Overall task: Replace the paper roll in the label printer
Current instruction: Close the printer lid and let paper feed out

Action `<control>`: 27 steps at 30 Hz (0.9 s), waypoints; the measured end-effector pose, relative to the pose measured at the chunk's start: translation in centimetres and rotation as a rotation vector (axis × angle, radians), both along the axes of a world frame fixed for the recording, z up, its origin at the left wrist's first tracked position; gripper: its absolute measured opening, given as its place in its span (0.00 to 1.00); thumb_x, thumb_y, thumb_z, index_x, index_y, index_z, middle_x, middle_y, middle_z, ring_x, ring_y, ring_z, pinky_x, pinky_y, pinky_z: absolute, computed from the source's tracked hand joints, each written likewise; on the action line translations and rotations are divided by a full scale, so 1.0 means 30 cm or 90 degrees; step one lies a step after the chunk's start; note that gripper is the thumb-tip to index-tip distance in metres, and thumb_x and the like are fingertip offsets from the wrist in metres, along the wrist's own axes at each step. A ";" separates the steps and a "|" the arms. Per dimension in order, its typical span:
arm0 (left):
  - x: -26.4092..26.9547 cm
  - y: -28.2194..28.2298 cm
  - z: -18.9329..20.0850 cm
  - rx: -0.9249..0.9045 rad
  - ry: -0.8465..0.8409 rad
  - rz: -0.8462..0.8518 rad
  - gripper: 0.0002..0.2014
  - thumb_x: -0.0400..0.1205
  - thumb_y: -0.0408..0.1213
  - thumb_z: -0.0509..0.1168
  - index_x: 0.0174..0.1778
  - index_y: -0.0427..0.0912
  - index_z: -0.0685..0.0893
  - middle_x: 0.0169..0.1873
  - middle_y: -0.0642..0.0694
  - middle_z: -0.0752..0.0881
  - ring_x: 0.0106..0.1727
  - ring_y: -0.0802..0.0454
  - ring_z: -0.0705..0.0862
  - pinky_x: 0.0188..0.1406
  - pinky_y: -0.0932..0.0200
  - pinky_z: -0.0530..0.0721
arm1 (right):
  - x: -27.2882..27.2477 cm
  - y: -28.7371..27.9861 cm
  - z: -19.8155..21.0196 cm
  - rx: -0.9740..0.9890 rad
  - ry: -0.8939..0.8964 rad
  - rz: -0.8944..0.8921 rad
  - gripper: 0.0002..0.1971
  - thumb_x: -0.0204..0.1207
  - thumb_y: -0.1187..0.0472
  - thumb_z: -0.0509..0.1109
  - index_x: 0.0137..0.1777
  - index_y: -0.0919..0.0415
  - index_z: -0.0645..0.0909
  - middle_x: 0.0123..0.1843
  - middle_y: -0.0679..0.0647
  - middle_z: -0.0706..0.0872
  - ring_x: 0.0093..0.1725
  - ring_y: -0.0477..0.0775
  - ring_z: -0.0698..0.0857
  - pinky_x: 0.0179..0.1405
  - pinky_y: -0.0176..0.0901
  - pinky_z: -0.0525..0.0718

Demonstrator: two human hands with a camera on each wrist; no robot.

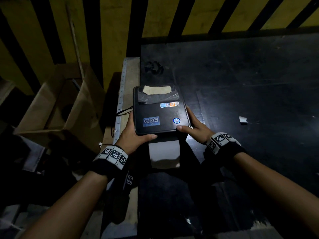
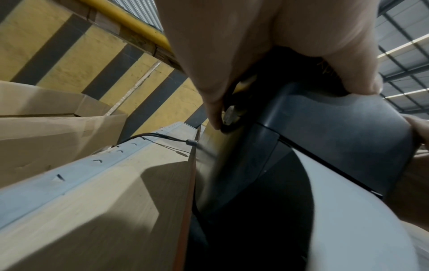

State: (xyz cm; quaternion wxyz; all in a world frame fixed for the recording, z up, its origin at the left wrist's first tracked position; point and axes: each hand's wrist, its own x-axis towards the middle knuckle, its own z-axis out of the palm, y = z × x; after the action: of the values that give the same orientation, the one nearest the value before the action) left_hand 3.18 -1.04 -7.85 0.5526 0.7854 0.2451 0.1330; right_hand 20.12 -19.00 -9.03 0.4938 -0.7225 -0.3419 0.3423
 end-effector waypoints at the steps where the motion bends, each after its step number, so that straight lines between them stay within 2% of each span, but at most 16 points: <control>1: 0.000 0.002 -0.002 -0.001 0.001 0.000 0.50 0.63 0.29 0.80 0.77 0.50 0.58 0.60 0.58 0.79 0.53 0.84 0.77 0.49 0.86 0.74 | -0.001 0.000 -0.002 0.001 0.003 -0.001 0.42 0.75 0.60 0.69 0.81 0.49 0.45 0.74 0.31 0.65 0.72 0.29 0.67 0.69 0.22 0.63; 2: -0.001 0.003 -0.002 -0.002 0.002 -0.001 0.50 0.63 0.29 0.80 0.77 0.50 0.58 0.60 0.58 0.79 0.53 0.84 0.77 0.49 0.86 0.74 | -0.002 -0.002 -0.005 -0.002 0.002 0.000 0.42 0.75 0.58 0.69 0.81 0.48 0.45 0.76 0.36 0.65 0.75 0.34 0.66 0.71 0.26 0.63; 3: -0.002 0.005 -0.004 -0.003 0.001 -0.001 0.50 0.63 0.30 0.80 0.77 0.50 0.58 0.61 0.58 0.79 0.53 0.85 0.77 0.50 0.85 0.75 | -0.002 -0.003 -0.006 -0.005 0.003 0.001 0.42 0.75 0.58 0.69 0.81 0.47 0.44 0.77 0.38 0.64 0.75 0.37 0.65 0.69 0.24 0.64; 5: -0.003 0.003 -0.001 -0.007 0.002 -0.003 0.50 0.63 0.29 0.80 0.77 0.50 0.58 0.60 0.59 0.79 0.53 0.85 0.77 0.50 0.85 0.75 | -0.004 -0.002 -0.010 -0.005 0.008 0.001 0.42 0.75 0.58 0.69 0.81 0.47 0.45 0.76 0.39 0.65 0.74 0.37 0.66 0.60 0.12 0.66; 7: -0.003 0.001 0.002 -0.006 0.003 0.000 0.50 0.63 0.29 0.79 0.77 0.49 0.58 0.59 0.60 0.79 0.51 0.86 0.77 0.48 0.86 0.74 | -0.006 -0.001 -0.013 0.004 0.009 -0.004 0.42 0.75 0.58 0.69 0.81 0.47 0.45 0.77 0.41 0.66 0.73 0.38 0.68 0.57 0.09 0.66; 9: -0.004 -0.005 0.012 -0.004 0.008 0.002 0.49 0.64 0.28 0.79 0.77 0.48 0.58 0.57 0.64 0.78 0.49 0.89 0.76 0.45 0.88 0.73 | -0.010 0.000 -0.007 0.012 0.011 -0.005 0.42 0.74 0.58 0.70 0.81 0.47 0.46 0.77 0.42 0.67 0.74 0.39 0.69 0.60 0.12 0.67; 12: -0.005 -0.013 0.022 0.000 0.008 0.005 0.49 0.65 0.27 0.78 0.77 0.47 0.58 0.54 0.67 0.76 0.46 0.90 0.75 0.42 0.89 0.72 | -0.011 0.002 -0.004 0.009 0.012 -0.004 0.46 0.69 0.50 0.70 0.81 0.46 0.45 0.80 0.44 0.65 0.77 0.41 0.67 0.73 0.32 0.64; 13: -0.005 -0.015 0.024 0.003 0.008 0.007 0.48 0.65 0.26 0.78 0.77 0.47 0.58 0.54 0.68 0.76 0.45 0.91 0.75 0.41 0.90 0.71 | -0.012 0.001 -0.004 0.008 0.011 -0.001 0.46 0.68 0.48 0.70 0.81 0.45 0.45 0.80 0.44 0.66 0.77 0.42 0.67 0.74 0.34 0.64; 16: -0.004 -0.022 0.033 0.002 0.013 0.007 0.48 0.66 0.26 0.77 0.77 0.48 0.58 0.53 0.69 0.75 0.45 0.89 0.75 0.40 0.90 0.71 | -0.011 0.000 -0.004 0.002 0.011 -0.002 0.43 0.74 0.55 0.70 0.81 0.46 0.45 0.78 0.43 0.66 0.76 0.42 0.68 0.68 0.22 0.66; 17: -0.003 -0.023 0.035 0.001 0.015 0.009 0.48 0.66 0.26 0.77 0.77 0.48 0.58 0.53 0.69 0.75 0.46 0.87 0.75 0.40 0.90 0.71 | -0.010 -0.001 -0.004 0.001 0.011 -0.002 0.42 0.75 0.57 0.70 0.81 0.47 0.45 0.78 0.43 0.66 0.76 0.42 0.68 0.68 0.22 0.66; 20: -0.005 -0.023 0.036 -0.009 0.013 0.006 0.48 0.66 0.26 0.77 0.77 0.48 0.58 0.54 0.66 0.76 0.49 0.82 0.75 0.40 0.89 0.72 | -0.012 -0.001 -0.002 0.004 0.007 -0.001 0.44 0.72 0.52 0.70 0.81 0.47 0.45 0.81 0.45 0.65 0.78 0.43 0.66 0.75 0.36 0.63; 21: -0.006 -0.021 0.035 -0.013 0.011 0.004 0.48 0.66 0.26 0.77 0.77 0.48 0.58 0.55 0.63 0.77 0.50 0.81 0.75 0.41 0.88 0.73 | -0.012 -0.001 -0.001 0.003 0.007 -0.002 0.44 0.72 0.52 0.70 0.81 0.47 0.45 0.81 0.45 0.64 0.78 0.42 0.66 0.75 0.35 0.63; 23: -0.007 -0.017 0.032 -0.013 0.007 0.000 0.48 0.65 0.27 0.78 0.77 0.48 0.58 0.58 0.59 0.78 0.51 0.81 0.76 0.43 0.87 0.73 | -0.015 0.000 0.003 0.004 0.009 -0.007 0.42 0.75 0.56 0.69 0.81 0.48 0.45 0.79 0.42 0.63 0.77 0.40 0.65 0.70 0.26 0.65; 26: -0.007 -0.012 0.026 -0.016 0.004 -0.005 0.48 0.65 0.28 0.78 0.77 0.49 0.59 0.58 0.61 0.78 0.51 0.85 0.76 0.44 0.87 0.74 | -0.017 -0.001 0.001 0.008 0.010 -0.009 0.42 0.75 0.57 0.69 0.81 0.48 0.45 0.79 0.43 0.65 0.76 0.39 0.66 0.70 0.26 0.64; 27: -0.007 -0.010 0.024 -0.020 0.002 -0.006 0.48 0.65 0.28 0.78 0.76 0.50 0.59 0.60 0.60 0.79 0.53 0.83 0.76 0.46 0.86 0.75 | -0.017 -0.001 0.001 0.006 0.009 -0.012 0.42 0.75 0.57 0.69 0.81 0.48 0.46 0.78 0.41 0.65 0.75 0.37 0.66 0.67 0.21 0.64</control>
State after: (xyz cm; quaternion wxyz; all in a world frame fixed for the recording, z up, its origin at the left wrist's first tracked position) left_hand 2.97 -1.34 -7.14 0.5651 0.7781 0.2440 0.1253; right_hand 19.61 -19.02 -9.00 0.5026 -0.7210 -0.3334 0.3411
